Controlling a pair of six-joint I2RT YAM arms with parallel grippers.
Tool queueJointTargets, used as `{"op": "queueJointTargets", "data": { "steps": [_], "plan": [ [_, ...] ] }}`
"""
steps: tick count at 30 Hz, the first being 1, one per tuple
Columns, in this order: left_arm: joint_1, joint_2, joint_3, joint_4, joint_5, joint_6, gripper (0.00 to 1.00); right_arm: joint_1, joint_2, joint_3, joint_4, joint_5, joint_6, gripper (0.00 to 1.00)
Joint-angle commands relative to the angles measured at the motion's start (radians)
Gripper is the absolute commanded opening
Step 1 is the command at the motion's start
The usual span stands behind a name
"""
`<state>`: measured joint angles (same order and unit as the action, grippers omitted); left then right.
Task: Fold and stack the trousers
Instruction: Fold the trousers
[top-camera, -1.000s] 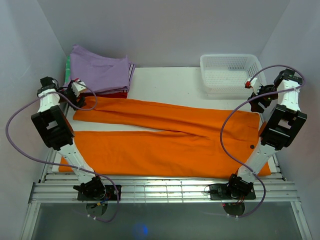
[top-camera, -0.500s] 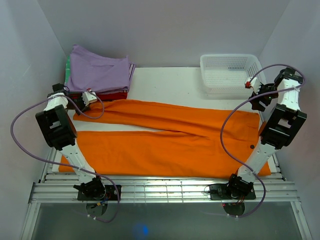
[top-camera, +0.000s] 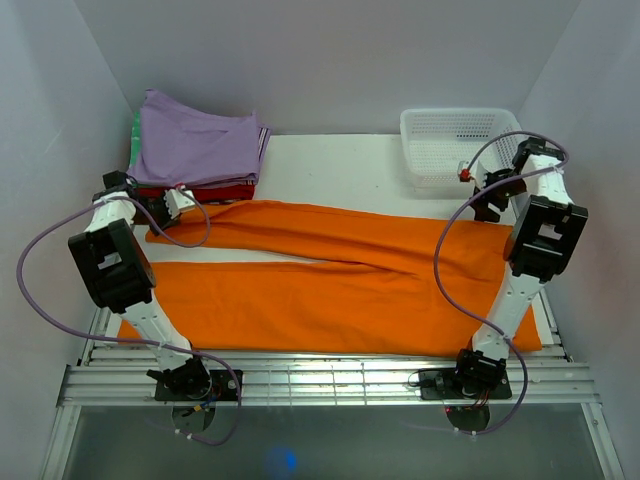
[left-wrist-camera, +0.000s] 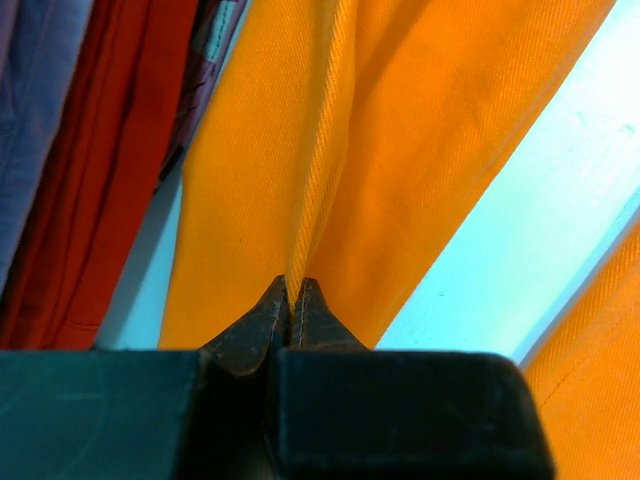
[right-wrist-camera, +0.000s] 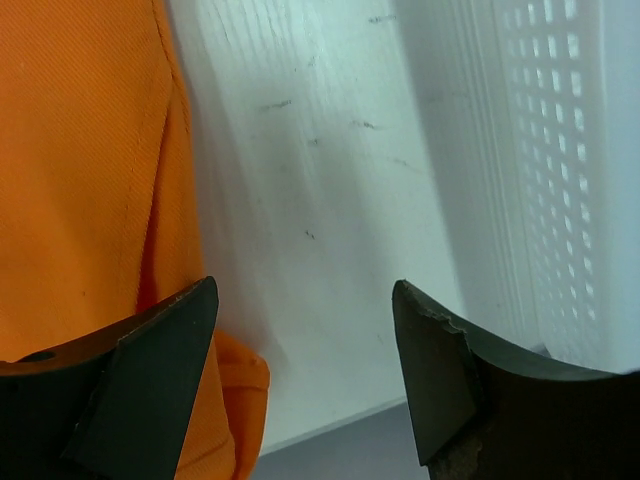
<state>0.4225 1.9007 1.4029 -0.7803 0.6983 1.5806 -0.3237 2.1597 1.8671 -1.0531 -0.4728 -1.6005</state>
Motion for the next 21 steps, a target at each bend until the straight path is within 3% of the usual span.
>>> {"op": "queueJointTargets", "data": {
  "steps": [1,11,14,21],
  "plan": [
    [0.001,-0.069,-0.015,-0.007,0.024,0.002,0.03,0.034,0.026,-0.006,-0.002,0.006,0.008,0.75],
    [0.002,-0.077,-0.027,-0.014,0.024,-0.008,0.03,0.029,-0.043,0.076,-0.042,0.011,0.046,0.75],
    [0.002,-0.077,-0.025,-0.011,0.029,-0.011,0.03,0.02,-0.078,0.133,-0.132,-0.006,0.047,0.75],
    [0.002,-0.074,-0.002,-0.01,0.032,-0.018,0.03,0.011,-0.189,-0.029,-0.186,0.055,-0.027,0.76]
  ]
}}
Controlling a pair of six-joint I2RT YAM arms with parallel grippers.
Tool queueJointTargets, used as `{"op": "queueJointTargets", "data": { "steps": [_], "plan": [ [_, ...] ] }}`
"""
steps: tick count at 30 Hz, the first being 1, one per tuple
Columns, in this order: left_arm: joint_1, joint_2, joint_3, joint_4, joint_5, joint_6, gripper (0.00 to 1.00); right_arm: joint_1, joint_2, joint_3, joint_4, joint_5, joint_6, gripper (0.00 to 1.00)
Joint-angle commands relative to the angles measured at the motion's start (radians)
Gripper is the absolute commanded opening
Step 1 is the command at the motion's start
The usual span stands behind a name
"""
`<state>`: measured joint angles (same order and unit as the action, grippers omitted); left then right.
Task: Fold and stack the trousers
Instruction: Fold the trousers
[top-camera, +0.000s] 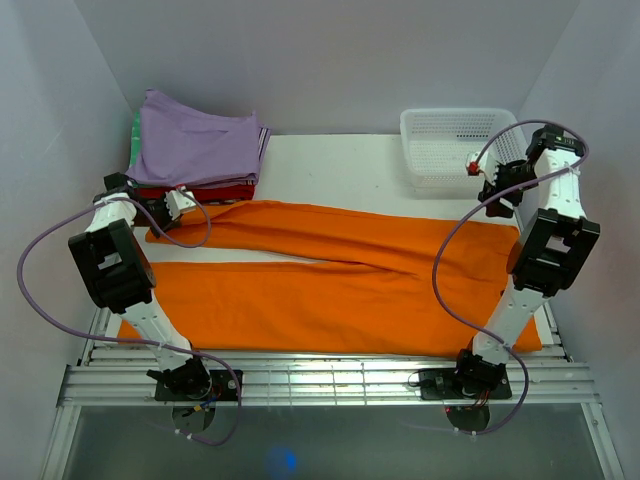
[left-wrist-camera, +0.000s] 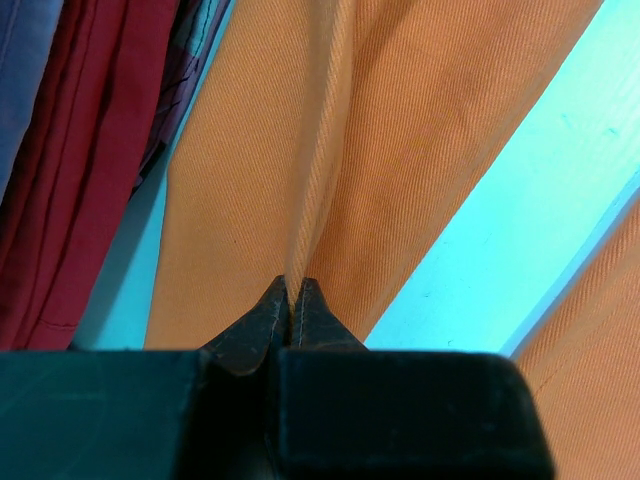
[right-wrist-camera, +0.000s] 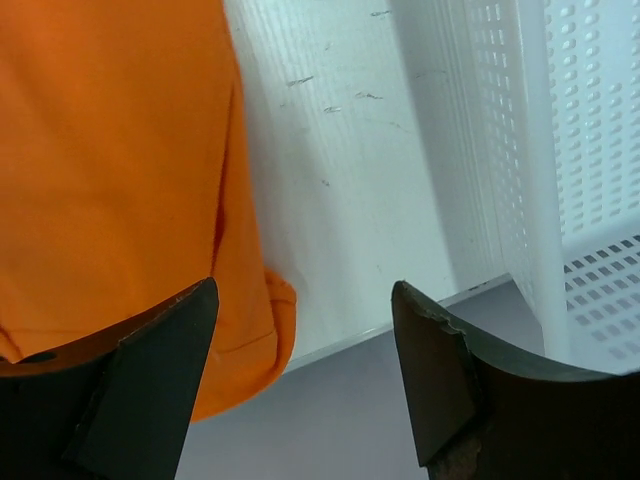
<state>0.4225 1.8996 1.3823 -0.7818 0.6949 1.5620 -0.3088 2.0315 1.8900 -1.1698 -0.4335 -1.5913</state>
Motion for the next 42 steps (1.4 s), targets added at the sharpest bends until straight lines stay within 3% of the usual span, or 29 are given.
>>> {"op": "queueJointTargets", "data": {
  "steps": [1,8,12,16,17,20,21,23,27,32,37,42],
  "plan": [
    [0.002,-0.071,0.02,-0.01,0.035,-0.002,0.02,-0.006,-0.059,-0.058,-0.083,0.035,-0.051,0.76],
    [0.002,-0.065,0.029,-0.014,0.032,-0.003,0.02,-0.004,0.007,-0.106,-0.068,0.125,-0.062,0.81],
    [0.004,-0.062,0.026,-0.014,0.032,-0.006,0.02,0.0,0.048,-0.118,-0.013,0.145,-0.047,0.93],
    [0.004,-0.065,0.023,-0.014,0.034,-0.011,0.02,0.008,0.068,-0.147,0.085,0.147,-0.027,0.93],
    [0.004,-0.065,0.021,-0.014,0.032,-0.011,0.02,0.008,0.07,-0.144,0.099,0.144,-0.024,0.91],
    [0.01,-0.074,0.026,-0.016,0.034,-0.017,0.01,0.017,0.084,-0.077,0.059,0.15,-0.03,0.48],
    [0.012,-0.077,0.034,-0.016,0.037,-0.026,0.0,0.016,0.088,-0.045,0.027,0.144,-0.042,0.26],
    [0.019,-0.085,0.05,-0.016,0.051,-0.051,0.0,0.011,0.084,0.027,-0.068,0.139,-0.052,0.11],
    [0.093,-0.076,0.158,-0.016,0.159,-0.181,0.0,-0.015,0.015,0.219,-0.14,0.101,-0.058,0.08],
    [0.195,-0.056,0.28,-0.065,0.27,-0.304,0.0,-0.032,-0.14,0.112,-0.137,0.15,-0.157,0.08],
    [0.252,-0.111,0.238,-0.068,0.34,-0.309,0.0,-0.067,-0.16,0.159,-0.136,0.122,-0.108,0.08],
    [0.328,-0.151,0.189,0.036,0.377,-0.435,0.0,-0.128,-0.155,0.273,-0.122,0.047,-0.047,0.08]
  ]
}}
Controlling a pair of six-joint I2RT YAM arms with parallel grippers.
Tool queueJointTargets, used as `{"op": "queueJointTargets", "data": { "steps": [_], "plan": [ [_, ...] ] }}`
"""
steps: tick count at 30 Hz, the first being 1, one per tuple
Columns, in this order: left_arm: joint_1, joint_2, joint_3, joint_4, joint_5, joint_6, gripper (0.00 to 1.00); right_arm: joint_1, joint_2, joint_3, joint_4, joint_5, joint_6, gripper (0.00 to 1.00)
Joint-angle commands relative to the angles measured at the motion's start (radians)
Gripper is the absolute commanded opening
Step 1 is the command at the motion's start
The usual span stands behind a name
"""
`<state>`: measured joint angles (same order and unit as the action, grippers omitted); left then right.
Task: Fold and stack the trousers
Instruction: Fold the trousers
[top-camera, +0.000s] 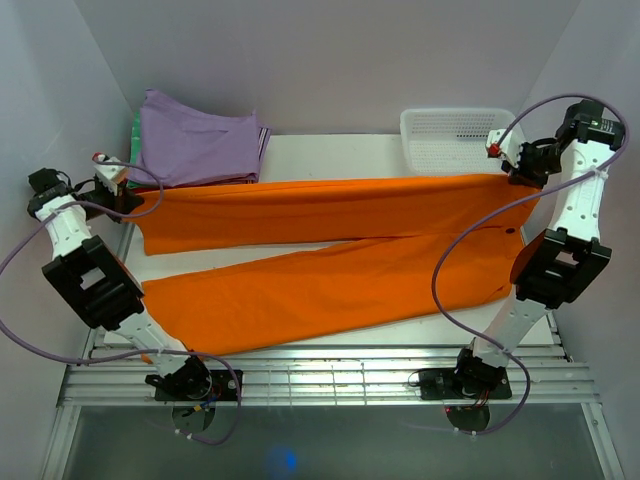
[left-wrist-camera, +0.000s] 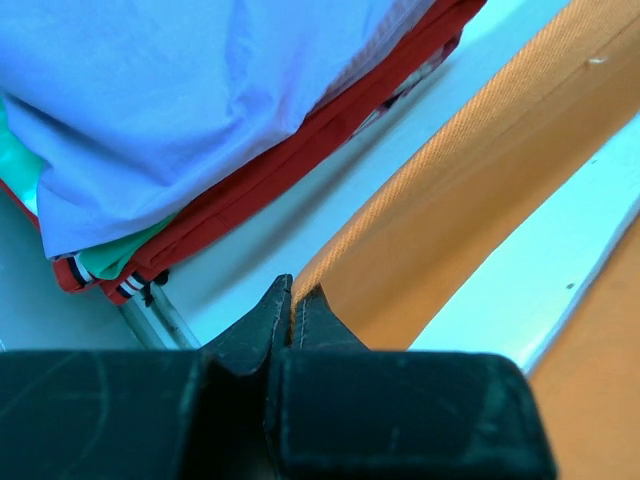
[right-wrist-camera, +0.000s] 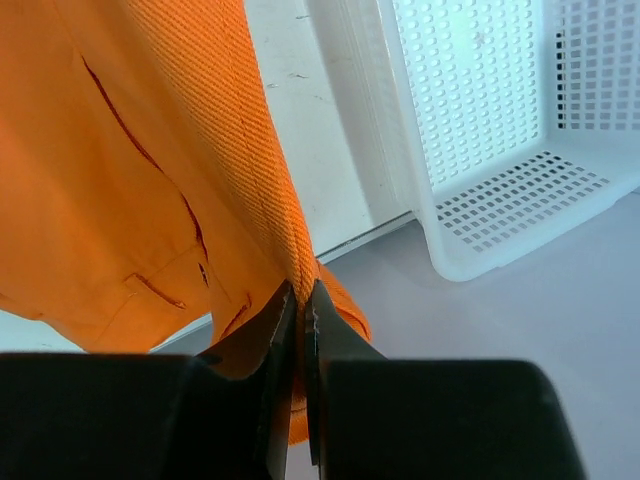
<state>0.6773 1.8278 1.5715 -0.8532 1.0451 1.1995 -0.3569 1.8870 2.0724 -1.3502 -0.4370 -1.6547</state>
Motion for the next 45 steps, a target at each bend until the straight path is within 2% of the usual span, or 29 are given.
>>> {"op": "queueJointTargets", "data": {
  "steps": [1,5,7,11,15,18,21,23,25,26,27,28,30,31,34,36,38,43,45],
  "plan": [
    [0.074,-0.079,-0.002,0.085,0.023,-0.042,0.0,-0.08,-0.025,0.08,0.065,0.056,0.018,0.08],
    [0.096,-0.137,-0.066,0.065,0.056,-0.023,0.0,-0.091,-0.092,-0.007,0.144,0.041,0.016,0.08],
    [0.094,-0.169,-0.138,0.065,0.07,0.03,0.0,-0.09,-0.124,-0.113,0.186,0.04,-0.002,0.08],
    [0.062,-0.184,-0.189,0.085,0.026,0.049,0.0,-0.041,-0.094,-0.215,0.299,0.081,0.036,0.08],
    [0.061,-0.101,-0.11,0.092,-0.02,-0.001,0.0,-0.024,0.018,-0.129,0.321,0.107,0.091,0.08],
    [0.064,-0.067,-0.007,0.056,-0.045,-0.029,0.0,-0.036,0.081,0.012,0.234,0.101,0.089,0.08],
    [0.094,-0.09,0.016,-0.062,-0.014,0.084,0.0,-0.088,0.026,-0.024,0.198,0.055,0.021,0.08],
    [0.126,-0.143,-0.007,-0.175,-0.007,0.168,0.0,-0.129,-0.066,-0.16,0.201,0.031,-0.036,0.08],
    [0.157,-0.189,-0.08,-0.263,-0.008,0.34,0.0,-0.197,-0.164,-0.274,0.197,0.02,-0.139,0.08],
    [0.186,-0.238,-0.115,-0.344,-0.034,0.395,0.0,-0.22,-0.195,-0.402,0.198,0.026,-0.181,0.08],
    [0.198,-0.263,-0.154,-0.392,-0.057,0.528,0.0,-0.264,-0.227,-0.467,0.204,0.038,-0.221,0.08],
    [0.217,-0.284,-0.242,-0.465,-0.086,0.59,0.0,-0.284,-0.279,-0.532,0.212,0.046,-0.287,0.08],
    [0.241,-0.34,-0.338,-0.515,-0.224,0.728,0.0,-0.335,-0.318,-0.711,0.24,0.093,-0.35,0.08],
    [0.249,-0.354,-0.437,-0.549,-0.29,0.762,0.0,-0.346,-0.35,-0.766,0.252,0.109,-0.4,0.08],
    [0.257,-0.412,-0.591,-0.547,-0.55,0.831,0.0,-0.367,-0.399,-0.978,0.362,0.17,-0.438,0.08],
    [0.258,-0.409,-0.706,-0.531,-0.694,0.833,0.0,-0.367,-0.408,-1.079,0.436,0.198,-0.451,0.08],
    [0.257,-0.392,-0.764,-0.465,-0.746,0.793,0.0,-0.355,-0.401,-1.118,0.477,0.217,-0.439,0.08],
    [0.248,-0.233,-0.783,-0.319,-0.881,0.666,0.0,-0.349,-0.318,-1.132,0.517,0.297,-0.376,0.08],
    [0.242,-0.173,-0.76,-0.265,-0.893,0.571,0.0,-0.349,-0.287,-1.118,0.516,0.314,-0.343,0.08]
  ]
}}
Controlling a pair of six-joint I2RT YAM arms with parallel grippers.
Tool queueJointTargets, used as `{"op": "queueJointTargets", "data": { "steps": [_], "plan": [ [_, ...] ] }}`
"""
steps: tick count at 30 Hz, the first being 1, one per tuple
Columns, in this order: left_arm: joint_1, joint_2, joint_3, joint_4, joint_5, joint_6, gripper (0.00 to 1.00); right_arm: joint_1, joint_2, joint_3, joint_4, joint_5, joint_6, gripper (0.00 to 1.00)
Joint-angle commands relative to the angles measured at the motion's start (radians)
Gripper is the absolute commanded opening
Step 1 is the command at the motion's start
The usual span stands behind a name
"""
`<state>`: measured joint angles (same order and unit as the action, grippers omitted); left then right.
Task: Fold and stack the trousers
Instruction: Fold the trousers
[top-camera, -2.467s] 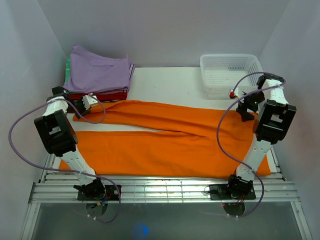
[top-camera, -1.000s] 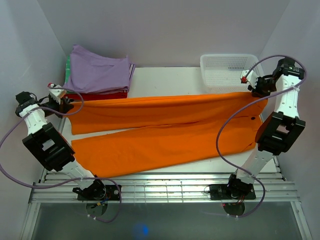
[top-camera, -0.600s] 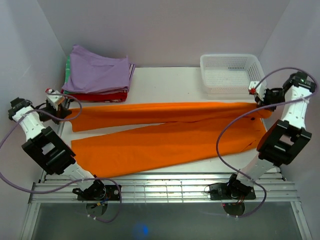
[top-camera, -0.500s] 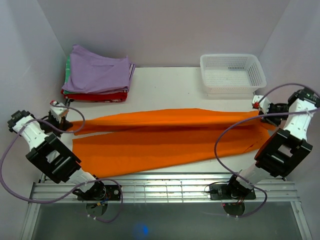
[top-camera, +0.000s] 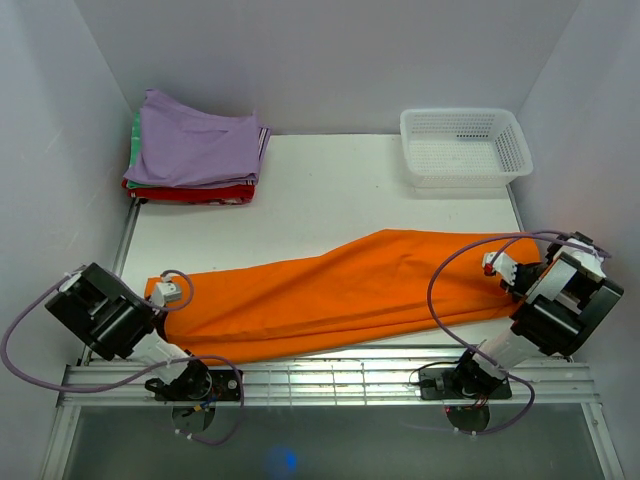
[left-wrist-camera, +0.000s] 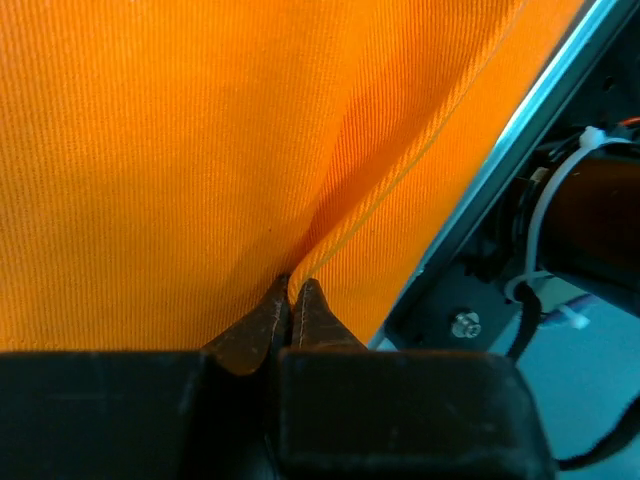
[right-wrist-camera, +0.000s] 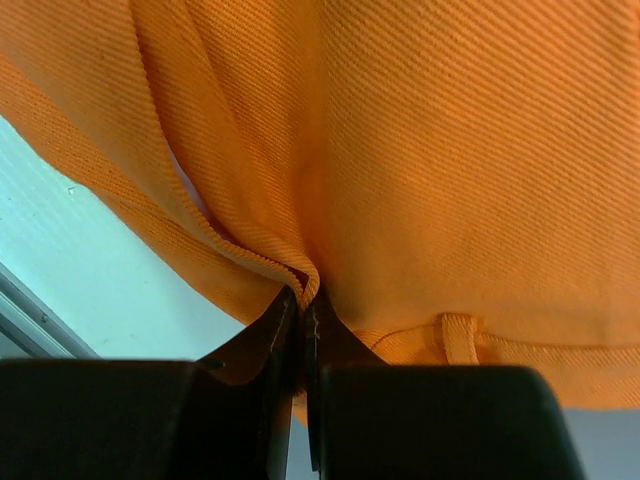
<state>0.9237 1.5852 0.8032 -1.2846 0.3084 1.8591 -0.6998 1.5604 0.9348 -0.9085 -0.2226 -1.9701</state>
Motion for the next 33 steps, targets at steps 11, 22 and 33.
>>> {"op": "queueJointTargets", "data": {
  "steps": [11,22,33],
  "plan": [
    [-0.225,0.34,0.396,0.498,-0.042,-0.624,0.0,0.083,0.078,0.076,0.013,0.088,0.164,0.08],
    [-0.29,0.475,1.022,0.266,0.239,-0.72,0.0,0.092,0.035,0.153,-0.073,-0.012,0.249,0.08],
    [-0.112,0.182,0.679,0.245,0.339,-0.318,0.0,0.042,-0.065,0.173,-0.093,-0.083,0.163,0.08]
  ]
}}
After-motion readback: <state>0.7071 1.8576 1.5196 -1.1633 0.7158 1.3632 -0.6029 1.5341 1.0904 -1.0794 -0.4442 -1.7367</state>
